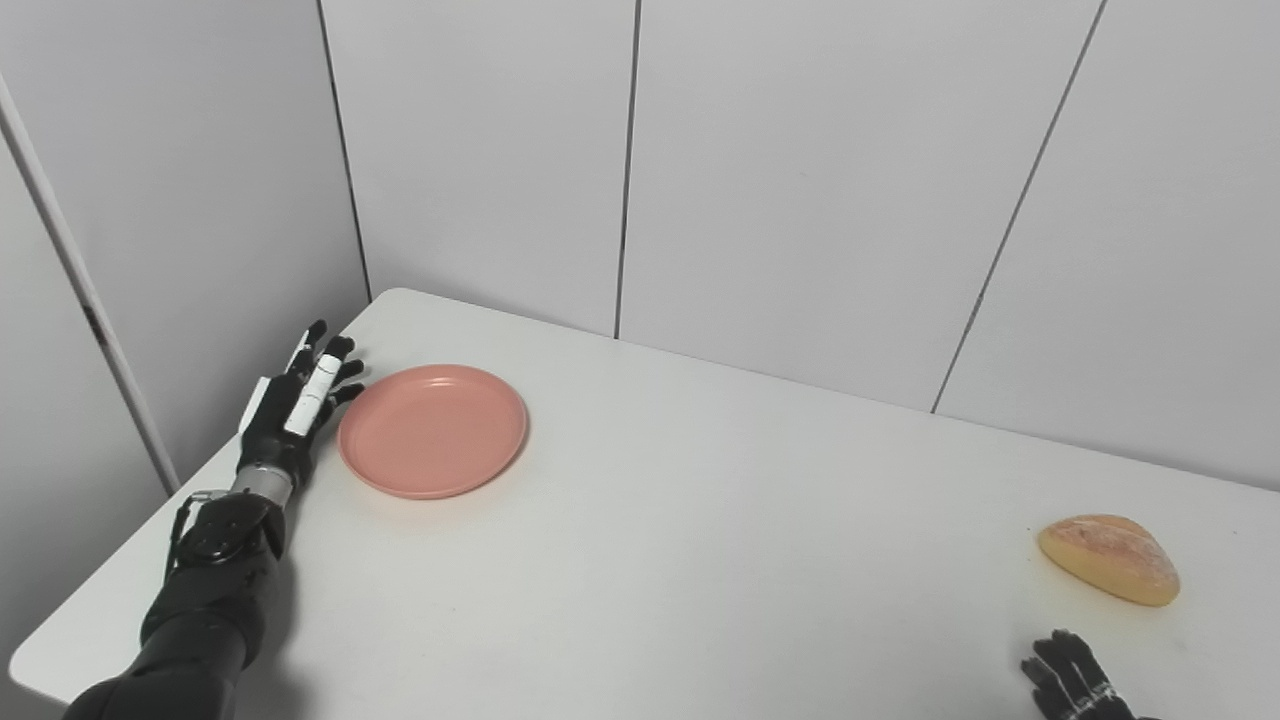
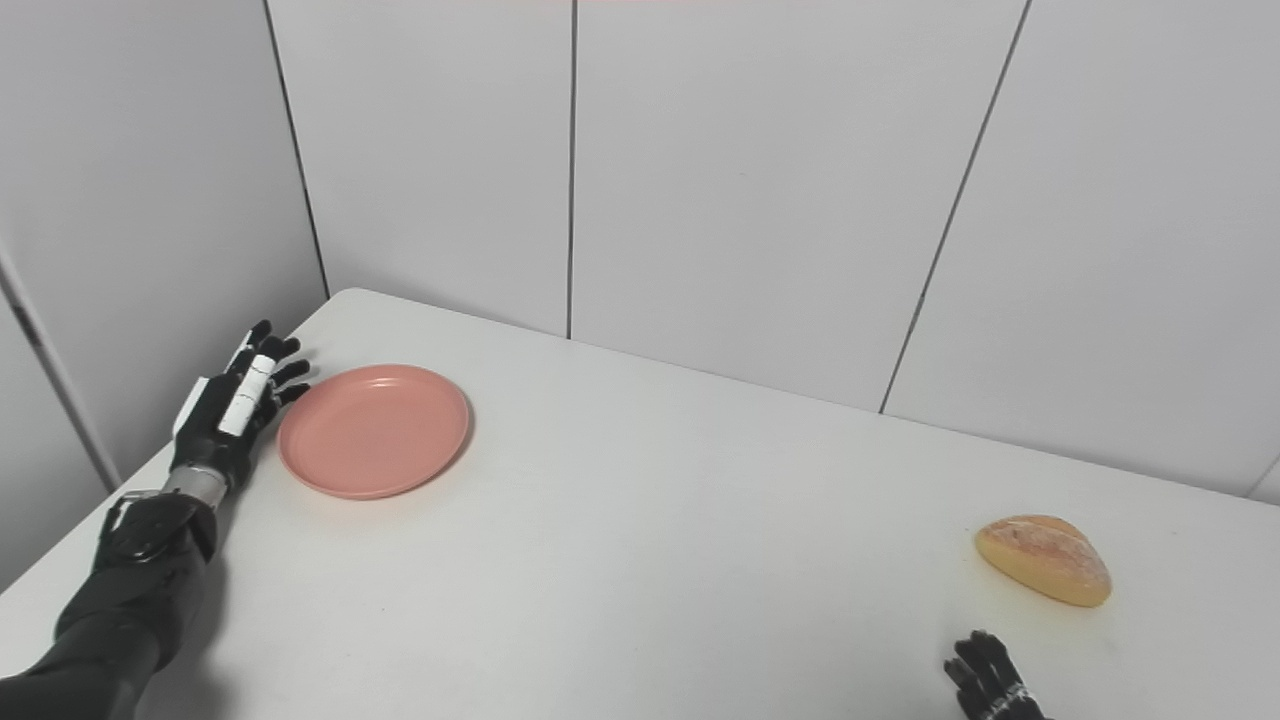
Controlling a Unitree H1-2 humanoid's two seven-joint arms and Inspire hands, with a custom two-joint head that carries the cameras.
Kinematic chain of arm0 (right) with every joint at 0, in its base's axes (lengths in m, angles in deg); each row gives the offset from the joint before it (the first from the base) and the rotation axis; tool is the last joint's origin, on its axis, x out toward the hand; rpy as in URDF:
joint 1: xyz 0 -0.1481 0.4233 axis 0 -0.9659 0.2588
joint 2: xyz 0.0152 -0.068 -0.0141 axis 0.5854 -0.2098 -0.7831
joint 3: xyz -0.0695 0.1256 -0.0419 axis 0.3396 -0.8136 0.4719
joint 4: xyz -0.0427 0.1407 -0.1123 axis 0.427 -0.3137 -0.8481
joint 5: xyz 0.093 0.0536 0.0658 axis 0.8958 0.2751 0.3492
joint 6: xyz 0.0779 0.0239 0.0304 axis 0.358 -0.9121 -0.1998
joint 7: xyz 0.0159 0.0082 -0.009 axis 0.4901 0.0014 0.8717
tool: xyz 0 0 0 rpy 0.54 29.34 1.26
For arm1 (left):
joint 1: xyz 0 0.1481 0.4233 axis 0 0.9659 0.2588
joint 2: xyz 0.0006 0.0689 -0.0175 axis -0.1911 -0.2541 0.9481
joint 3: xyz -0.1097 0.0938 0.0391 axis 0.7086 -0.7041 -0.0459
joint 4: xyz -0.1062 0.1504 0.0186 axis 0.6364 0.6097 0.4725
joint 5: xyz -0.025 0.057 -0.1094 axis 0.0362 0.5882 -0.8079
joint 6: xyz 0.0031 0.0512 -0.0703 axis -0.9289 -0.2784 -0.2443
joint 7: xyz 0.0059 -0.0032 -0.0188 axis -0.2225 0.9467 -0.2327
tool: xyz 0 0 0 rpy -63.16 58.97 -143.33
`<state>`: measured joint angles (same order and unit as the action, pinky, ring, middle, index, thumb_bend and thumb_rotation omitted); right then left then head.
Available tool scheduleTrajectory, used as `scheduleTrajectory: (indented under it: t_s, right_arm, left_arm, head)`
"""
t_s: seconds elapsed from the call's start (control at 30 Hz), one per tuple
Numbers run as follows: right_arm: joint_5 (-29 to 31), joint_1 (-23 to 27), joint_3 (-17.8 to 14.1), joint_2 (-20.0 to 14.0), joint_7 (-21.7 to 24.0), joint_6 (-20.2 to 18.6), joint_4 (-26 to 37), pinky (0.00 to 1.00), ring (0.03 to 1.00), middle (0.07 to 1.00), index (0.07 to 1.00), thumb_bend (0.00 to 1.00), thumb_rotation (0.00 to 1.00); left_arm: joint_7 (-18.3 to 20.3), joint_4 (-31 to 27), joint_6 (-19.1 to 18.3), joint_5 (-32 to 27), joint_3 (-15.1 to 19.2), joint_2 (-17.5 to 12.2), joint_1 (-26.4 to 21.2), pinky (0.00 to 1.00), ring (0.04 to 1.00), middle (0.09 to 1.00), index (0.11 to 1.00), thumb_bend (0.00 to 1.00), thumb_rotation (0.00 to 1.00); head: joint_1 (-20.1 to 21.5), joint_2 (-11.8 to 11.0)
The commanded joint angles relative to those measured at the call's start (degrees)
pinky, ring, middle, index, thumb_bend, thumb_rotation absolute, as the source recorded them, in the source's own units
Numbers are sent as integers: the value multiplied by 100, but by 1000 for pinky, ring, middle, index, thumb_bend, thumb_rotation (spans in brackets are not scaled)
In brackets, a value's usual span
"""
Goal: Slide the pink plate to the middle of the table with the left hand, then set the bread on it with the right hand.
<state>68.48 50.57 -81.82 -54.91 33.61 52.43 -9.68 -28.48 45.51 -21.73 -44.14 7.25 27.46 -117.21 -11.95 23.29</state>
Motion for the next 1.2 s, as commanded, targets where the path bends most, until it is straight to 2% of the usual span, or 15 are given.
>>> scheduleTrajectory:
  t_s: [0.0,0.17,0.43,0.67,0.77,0.93,1.07,1.17]
  right_arm:
    - [11,-128,-27,-62,15,-81,-130,1000,917,903,891,826,1000]
    - [3,-137,-16,-67,18,-110,-106,1000,923,906,892,824,1000]
    - [-11,-154,-2,-71,15,-125,-71,1000,916,901,891,828,1000]
    - [19,-180,-8,-63,15,-128,-22,1000,911,899,896,800,1000]
    - [24,-196,3,-78,24,-164,20,1000,914,901,898,800,1000]
    - [4,-209,10,-70,-1,-169,53,1000,912,901,903,793,1000]
    - [-29,-212,18,-74,0,-147,54,1000,912,900,905,796,1000]
    - [-41,-223,22,-67,-14,-176,88,1000,905,895,893,805,1000]
  left_arm:
    - [360,11,51,-122,-30,140,-180,831,883,936,1000,953,764]
    - [529,140,7,-269,-40,153,-216,772,880,937,1000,949,763]
    - [782,338,-168,-350,-98,104,-272,773,901,939,1000,965,774]
    - [929,-28,-638,-562,-53,166,-211,781,914,961,1000,948,780]
    - [1021,-9,-783,-600,-52,164,-247,784,920,964,1000,946,787]
    - [1116,-16,-889,-552,-120,182,-276,780,922,958,1000,1000,780]
    - [1131,-181,-1057,-549,-163,265,-256,773,923,955,1000,977,771]
    - [1154,-311,-1127,-476,-266,306,-217,759,918,969,1000,972,804]
  head:
    - [9,13]
    - [19,28]
    - [43,47]
    - [55,84]
    - [60,99]
    - [85,119]
    - [98,132]
    - [106,139]
